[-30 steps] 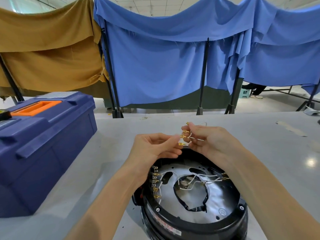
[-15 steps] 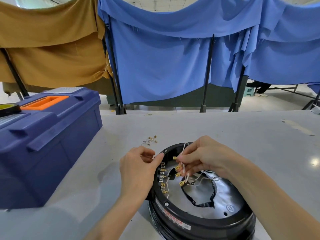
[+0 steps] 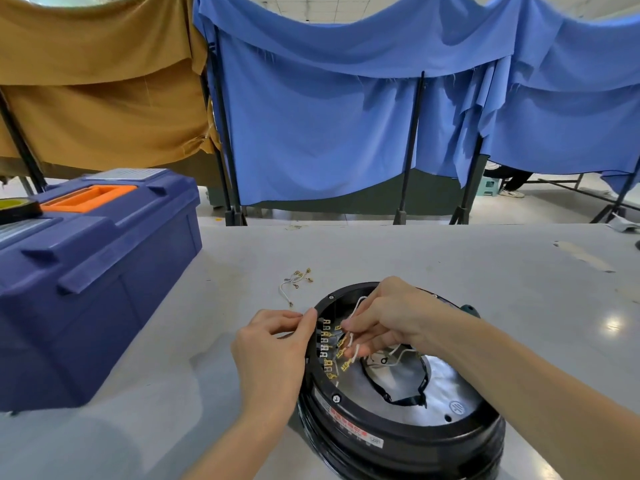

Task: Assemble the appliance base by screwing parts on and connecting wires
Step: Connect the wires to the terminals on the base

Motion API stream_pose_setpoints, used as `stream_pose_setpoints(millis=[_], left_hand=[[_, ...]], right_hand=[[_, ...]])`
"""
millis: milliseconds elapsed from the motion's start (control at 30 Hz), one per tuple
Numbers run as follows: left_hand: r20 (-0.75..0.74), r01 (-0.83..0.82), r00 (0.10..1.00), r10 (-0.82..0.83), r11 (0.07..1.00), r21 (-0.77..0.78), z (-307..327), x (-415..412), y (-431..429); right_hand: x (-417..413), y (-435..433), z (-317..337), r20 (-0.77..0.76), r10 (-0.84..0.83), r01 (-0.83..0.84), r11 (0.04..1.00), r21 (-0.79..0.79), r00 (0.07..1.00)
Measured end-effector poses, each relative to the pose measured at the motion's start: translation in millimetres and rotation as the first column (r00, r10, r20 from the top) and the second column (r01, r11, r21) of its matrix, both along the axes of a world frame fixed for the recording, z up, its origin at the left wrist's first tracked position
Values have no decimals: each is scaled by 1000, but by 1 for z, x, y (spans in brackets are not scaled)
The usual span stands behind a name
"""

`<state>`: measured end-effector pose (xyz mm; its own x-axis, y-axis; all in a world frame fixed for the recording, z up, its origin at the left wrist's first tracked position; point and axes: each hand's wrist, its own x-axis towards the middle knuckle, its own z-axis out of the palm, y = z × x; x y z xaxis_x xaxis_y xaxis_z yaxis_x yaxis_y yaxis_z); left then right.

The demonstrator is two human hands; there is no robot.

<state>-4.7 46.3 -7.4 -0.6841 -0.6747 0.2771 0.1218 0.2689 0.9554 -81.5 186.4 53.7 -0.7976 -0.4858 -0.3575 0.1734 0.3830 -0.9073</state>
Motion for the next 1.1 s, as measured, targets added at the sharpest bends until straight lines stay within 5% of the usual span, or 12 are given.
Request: stream_pose_setpoints(millis=[1100], left_hand=[[-93,22,996,-15,997,69,-13,-4,2]], right_hand=[[-2,-17,-17,8,-112,112,994,9,994]])
